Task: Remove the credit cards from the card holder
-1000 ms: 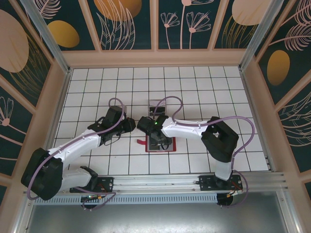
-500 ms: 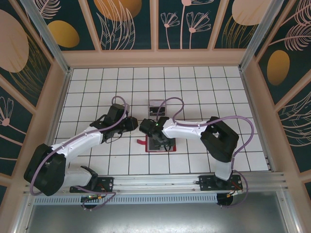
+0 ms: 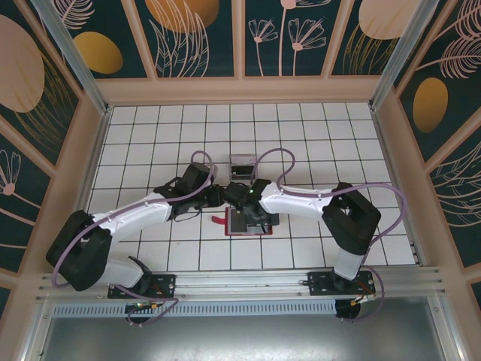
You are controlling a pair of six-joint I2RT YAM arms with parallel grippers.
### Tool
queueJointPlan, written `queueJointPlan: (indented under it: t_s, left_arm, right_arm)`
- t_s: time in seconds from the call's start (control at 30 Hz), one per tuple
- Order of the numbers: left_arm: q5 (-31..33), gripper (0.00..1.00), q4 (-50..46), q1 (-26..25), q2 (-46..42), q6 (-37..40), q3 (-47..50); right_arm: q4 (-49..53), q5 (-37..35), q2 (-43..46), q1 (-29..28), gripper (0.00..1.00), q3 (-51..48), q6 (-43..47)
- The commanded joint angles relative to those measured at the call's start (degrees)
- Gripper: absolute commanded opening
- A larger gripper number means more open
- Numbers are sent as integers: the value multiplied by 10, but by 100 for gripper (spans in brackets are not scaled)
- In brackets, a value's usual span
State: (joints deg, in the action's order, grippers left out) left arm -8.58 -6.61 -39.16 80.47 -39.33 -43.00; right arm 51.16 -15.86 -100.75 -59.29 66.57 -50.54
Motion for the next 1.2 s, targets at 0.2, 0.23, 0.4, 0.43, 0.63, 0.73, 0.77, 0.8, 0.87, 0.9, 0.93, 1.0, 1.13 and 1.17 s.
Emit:
queueJointPlan:
  t_s: [0.2,0.23,0.4,0.43,0.63,0.73,0.77,0.8,0.87,0.9,0.93,1.0,1.13,1.17]
  left_arm:
    - [3,21,-11,-49,34,-29,-13]
    - [1,20,-12,-54,36,-32,-12]
    - [-4,18,-18,-73,48,-39,-6]
    - [-6,17,-18,-75,50,-41,-3]
    - [-11,14,-18,-83,68,-46,2]
    - [-8,13,-18,-84,71,-48,5]
    - [-7,13,-18,-84,71,-48,5]
    - [-7,13,-18,-84,72,-50,6]
    - [-6,12,-18,-83,73,-50,6]
    - [-7,12,-18,-83,73,-50,7]
    - [-7,12,-18,-83,74,-50,8]
    - [-8,11,-18,-84,73,-50,9]
    - [-8,11,-19,-83,75,-50,9]
    - [-9,11,-18,-83,76,-50,9]
  right_arm:
    - [-111,77,98,31,47,-68,-7]
    - [-137,97,109,37,45,-81,-8]
    - [-257,196,147,62,38,-136,-16]
    - [-280,215,152,68,36,-148,-20]
    - [-375,292,148,87,23,-190,-33]
    - [-399,312,132,90,20,-197,-34]
    - [-403,315,125,91,19,-198,-34]
    - [-406,316,119,91,18,-199,-34]
    - [-411,318,109,91,17,-202,-33]
    - [-412,317,105,91,17,-203,-32]
    - [-411,314,100,92,17,-203,-31]
    - [-402,303,92,93,16,-207,-28]
    - [-375,271,78,95,16,-215,-23]
    - [-370,265,75,94,15,-216,-21]
